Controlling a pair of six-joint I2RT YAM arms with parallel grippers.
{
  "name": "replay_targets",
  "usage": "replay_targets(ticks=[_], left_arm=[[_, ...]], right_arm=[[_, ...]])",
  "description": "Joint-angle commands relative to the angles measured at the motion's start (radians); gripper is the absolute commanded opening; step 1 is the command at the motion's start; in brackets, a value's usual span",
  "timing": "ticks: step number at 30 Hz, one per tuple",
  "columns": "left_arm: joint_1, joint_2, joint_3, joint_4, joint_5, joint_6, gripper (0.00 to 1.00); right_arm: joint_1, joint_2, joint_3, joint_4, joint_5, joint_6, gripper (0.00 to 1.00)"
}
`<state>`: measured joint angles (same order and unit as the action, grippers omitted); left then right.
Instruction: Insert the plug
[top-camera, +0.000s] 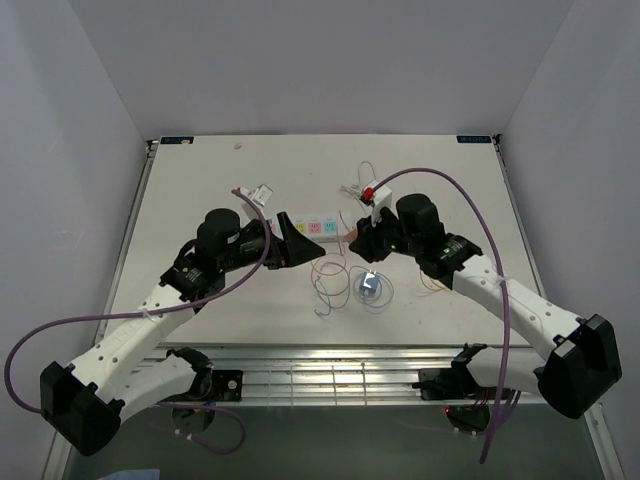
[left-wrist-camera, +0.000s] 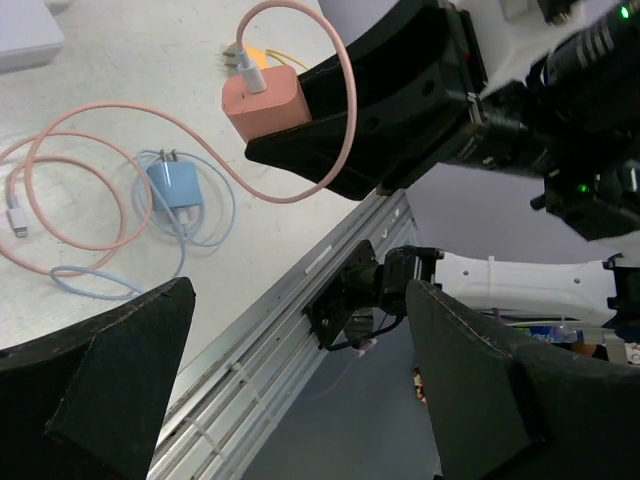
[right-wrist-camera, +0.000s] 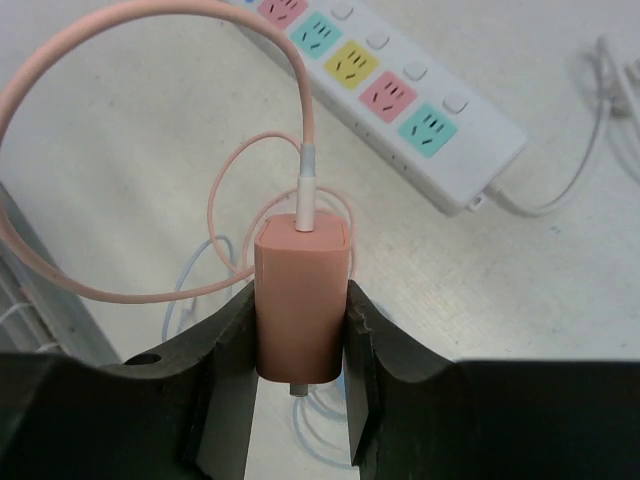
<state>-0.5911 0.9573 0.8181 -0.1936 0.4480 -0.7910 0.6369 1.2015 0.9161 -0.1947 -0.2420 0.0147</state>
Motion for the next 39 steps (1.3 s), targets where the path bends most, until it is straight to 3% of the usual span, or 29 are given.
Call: replay_targets(ticks=[1,8,13,18,22,30,39], left_arm=[[-0.041,0.006,0.004,0.1,-0.043,-0.094,0.98],[-0.202,0.064,0.075,0.227,-0.141,-0.128,0.98],[-0.228,0.098,0.075,0.338,-0.115,-0.203,0.98],[-0.254,0.11,0.07,0.376,-0.227,-0.269,0.98],[-0.265,0.144,0.033,0.505,-0.224,-0.312,0.98],[-0.305,0.21,0.046,0.557,-0.293,-0.301,0.98],[-0.308,0.13,-0.054,0.519,-0.572,-0.312,0.98]], right_arm=[[0.063,-0.071,-0.06,0.179,0.234,-0.094,0.08],[0.145,-0.123,-0.126,0.274,0.426,-0.154,0.08],[0.149,-0.111,-0.128,0.27,0.563,-0.131,0.08],[0.149,-0.167,-0.175,0.324,0.459,-0.111,0.08],[0.15,-0.177,-0.184,0.325,0.405,-0.067,0.08],[0.149,-0.189,-0.189,0.316,0.374,0.005,0.08],[0.147,-0.276,-0.218,0.313,0.273,0.033,0.08]])
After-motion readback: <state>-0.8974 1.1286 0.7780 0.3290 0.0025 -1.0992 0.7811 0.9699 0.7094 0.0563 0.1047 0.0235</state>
